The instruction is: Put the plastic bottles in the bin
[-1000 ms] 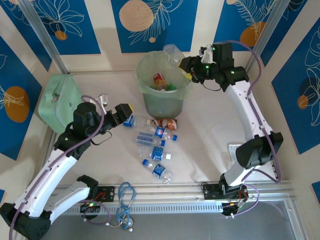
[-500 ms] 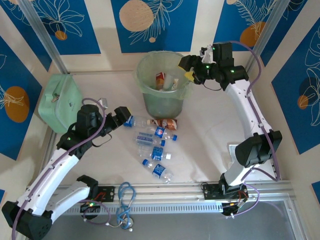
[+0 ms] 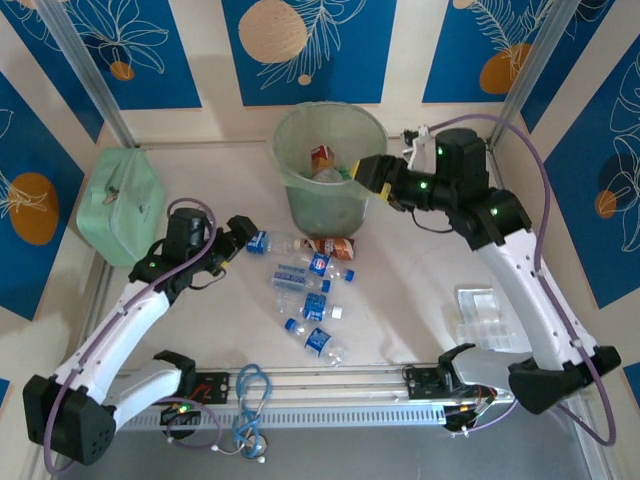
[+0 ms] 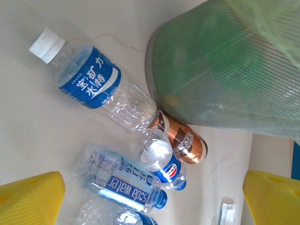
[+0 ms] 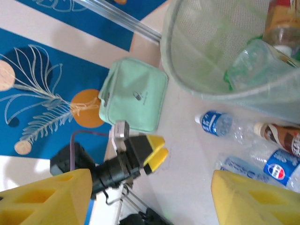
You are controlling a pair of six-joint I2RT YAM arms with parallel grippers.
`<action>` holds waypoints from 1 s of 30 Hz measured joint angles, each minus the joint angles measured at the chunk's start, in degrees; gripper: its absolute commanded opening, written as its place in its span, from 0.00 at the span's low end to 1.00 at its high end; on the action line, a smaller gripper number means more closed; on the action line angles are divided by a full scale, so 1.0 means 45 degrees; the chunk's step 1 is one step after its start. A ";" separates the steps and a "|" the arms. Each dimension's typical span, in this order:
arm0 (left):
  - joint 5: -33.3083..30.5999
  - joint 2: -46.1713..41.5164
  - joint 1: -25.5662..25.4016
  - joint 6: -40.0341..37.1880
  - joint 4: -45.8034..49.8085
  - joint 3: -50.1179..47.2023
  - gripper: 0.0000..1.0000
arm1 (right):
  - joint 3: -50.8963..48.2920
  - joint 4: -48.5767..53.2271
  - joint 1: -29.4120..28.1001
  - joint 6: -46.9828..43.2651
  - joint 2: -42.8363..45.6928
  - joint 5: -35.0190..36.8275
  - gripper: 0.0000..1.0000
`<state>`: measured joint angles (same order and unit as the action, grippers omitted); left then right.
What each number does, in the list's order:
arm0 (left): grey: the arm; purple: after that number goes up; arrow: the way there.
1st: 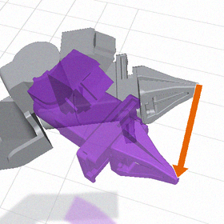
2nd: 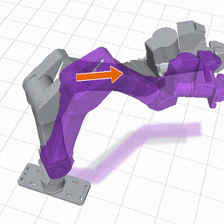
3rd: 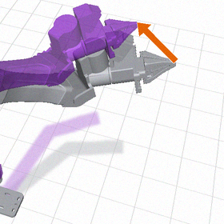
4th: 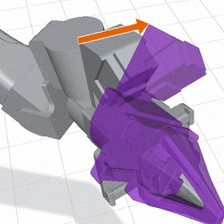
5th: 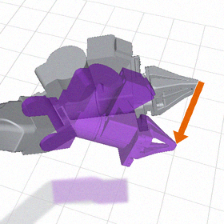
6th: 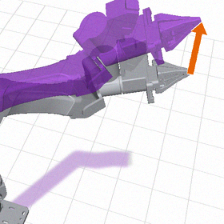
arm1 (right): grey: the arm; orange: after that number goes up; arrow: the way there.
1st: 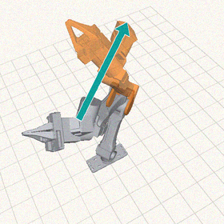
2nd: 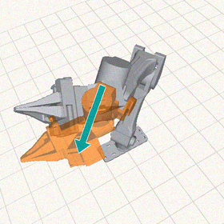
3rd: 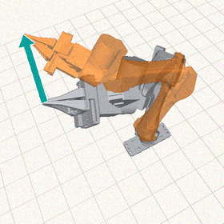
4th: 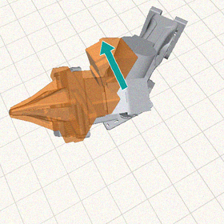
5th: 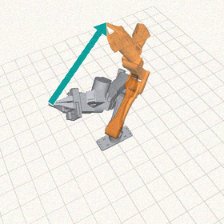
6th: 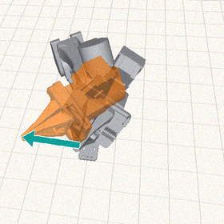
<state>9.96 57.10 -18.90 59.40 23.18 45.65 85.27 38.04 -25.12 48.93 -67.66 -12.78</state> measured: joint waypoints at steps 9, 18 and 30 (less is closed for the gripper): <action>0.0068 0.2385 0.0175 0.0714 -0.1370 0.0000 0.96 | -0.2905 0.0520 -0.2647 0.0291 0.2278 0.2215 0.68; -0.0325 0.4692 0.0282 0.1462 -0.1472 0.0520 0.95 | -0.4352 0.0665 -0.4002 0.1001 0.2992 0.3449 0.71; -0.1855 0.5984 0.1787 0.1933 -0.0996 0.1535 0.78 | -0.4527 0.0583 -0.4682 0.1258 0.2739 0.3895 0.70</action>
<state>1.61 84.03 -10.85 68.10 18.70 52.56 64.90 40.66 -46.19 54.59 -55.33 4.75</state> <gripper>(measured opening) 0.798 0.705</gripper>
